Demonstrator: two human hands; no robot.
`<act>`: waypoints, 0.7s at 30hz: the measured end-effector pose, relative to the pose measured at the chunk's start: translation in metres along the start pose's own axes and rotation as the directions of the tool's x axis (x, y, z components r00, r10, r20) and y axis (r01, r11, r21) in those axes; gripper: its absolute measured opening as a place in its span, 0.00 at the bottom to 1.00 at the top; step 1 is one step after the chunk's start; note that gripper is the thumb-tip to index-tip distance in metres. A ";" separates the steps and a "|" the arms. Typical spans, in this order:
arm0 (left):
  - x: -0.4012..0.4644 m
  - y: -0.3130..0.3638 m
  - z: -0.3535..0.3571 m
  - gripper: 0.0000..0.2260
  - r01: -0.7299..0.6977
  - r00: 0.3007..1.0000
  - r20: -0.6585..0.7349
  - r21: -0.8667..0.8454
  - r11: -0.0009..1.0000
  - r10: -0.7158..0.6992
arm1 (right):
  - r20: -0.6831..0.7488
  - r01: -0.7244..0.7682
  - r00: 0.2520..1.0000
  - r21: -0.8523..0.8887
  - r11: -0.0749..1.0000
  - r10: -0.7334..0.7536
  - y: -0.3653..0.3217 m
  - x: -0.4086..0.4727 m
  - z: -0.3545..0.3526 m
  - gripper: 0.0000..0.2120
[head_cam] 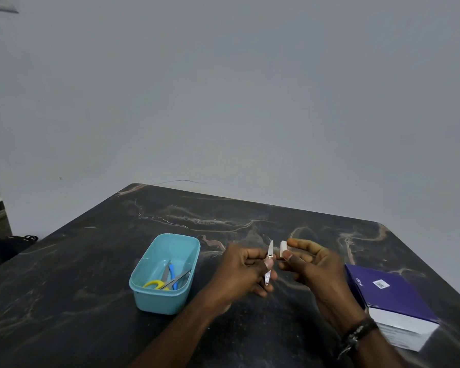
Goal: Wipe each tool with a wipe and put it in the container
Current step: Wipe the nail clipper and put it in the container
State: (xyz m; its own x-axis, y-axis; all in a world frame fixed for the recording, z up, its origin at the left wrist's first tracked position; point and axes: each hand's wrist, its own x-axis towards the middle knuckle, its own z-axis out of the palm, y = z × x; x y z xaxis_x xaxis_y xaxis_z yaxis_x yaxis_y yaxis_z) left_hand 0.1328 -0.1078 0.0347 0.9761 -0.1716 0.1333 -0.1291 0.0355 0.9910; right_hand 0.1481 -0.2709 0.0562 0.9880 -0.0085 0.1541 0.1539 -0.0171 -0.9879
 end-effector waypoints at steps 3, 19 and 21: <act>0.000 -0.003 0.002 0.06 -0.024 1.000 0.009 0.036 0.999 0.023 | 0.012 -0.037 0.999 0.003 0.999 0.037 0.001 -0.001 0.002 0.06; 0.002 -0.008 0.006 0.06 -0.045 0.999 -0.026 0.116 0.992 0.048 | 0.127 -0.292 0.954 0.178 0.940 0.272 0.003 0.000 0.005 0.08; 0.002 -0.009 0.005 0.06 -0.052 0.998 -0.033 0.136 0.989 0.057 | 0.127 -0.316 0.947 0.192 0.929 0.296 0.004 0.001 0.006 0.09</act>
State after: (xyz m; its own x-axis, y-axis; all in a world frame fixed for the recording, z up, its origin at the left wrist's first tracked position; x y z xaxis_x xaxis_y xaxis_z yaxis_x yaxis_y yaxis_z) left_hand 0.1350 -0.1137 0.0262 0.9724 -0.1365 0.1894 -0.2026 -0.0899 0.9751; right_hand 0.1500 -0.2649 0.0522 0.9824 0.1140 -0.1482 -0.1670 0.1790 -0.9696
